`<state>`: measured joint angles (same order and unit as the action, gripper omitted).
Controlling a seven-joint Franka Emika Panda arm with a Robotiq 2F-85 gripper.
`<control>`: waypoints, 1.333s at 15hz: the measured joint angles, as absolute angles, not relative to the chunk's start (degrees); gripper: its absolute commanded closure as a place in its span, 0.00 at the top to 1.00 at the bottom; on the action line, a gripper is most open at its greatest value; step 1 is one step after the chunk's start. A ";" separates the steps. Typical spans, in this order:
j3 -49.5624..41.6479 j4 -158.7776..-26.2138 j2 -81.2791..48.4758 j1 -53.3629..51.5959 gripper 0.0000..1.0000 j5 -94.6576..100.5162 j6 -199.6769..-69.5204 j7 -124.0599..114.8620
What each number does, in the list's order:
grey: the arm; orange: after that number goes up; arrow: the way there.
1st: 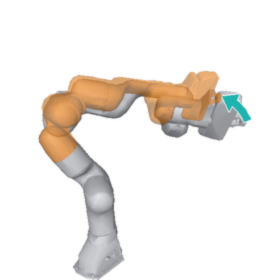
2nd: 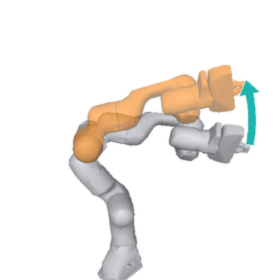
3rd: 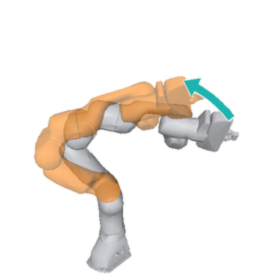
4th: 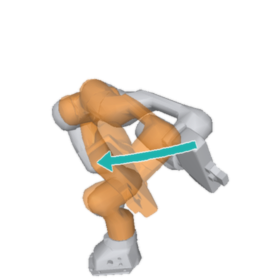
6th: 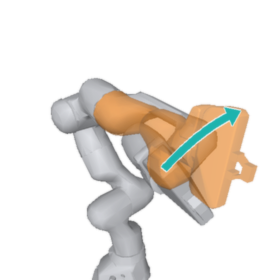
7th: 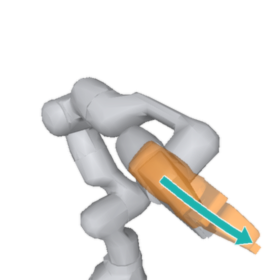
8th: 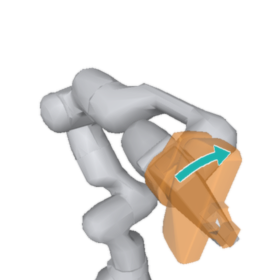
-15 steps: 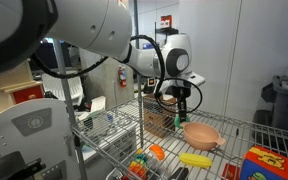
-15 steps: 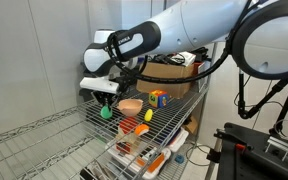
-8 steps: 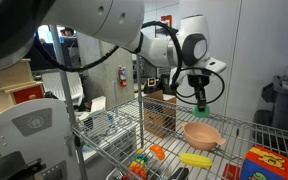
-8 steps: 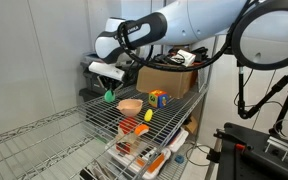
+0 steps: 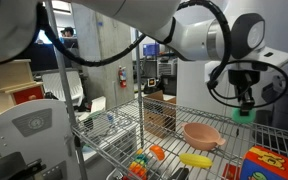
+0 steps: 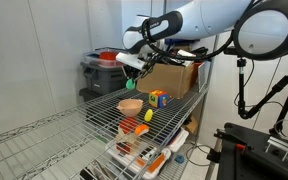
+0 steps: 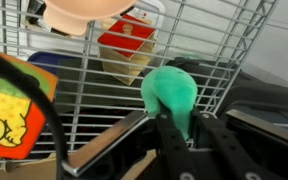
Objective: Move the green object to the right
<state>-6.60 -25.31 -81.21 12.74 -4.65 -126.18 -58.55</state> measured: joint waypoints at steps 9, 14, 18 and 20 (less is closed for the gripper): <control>-6.03 -26.18 -82.95 18.95 0.05 -4.78 -126.49 -58.51; -5.92 -26.21 -85.27 19.82 0.05 -4.78 -128.57 -58.50; -5.79 -29.34 -85.47 19.47 0.44 -4.77 -130.39 -58.50; -5.80 -29.82 -85.24 19.35 0.58 -4.77 -130.75 -58.50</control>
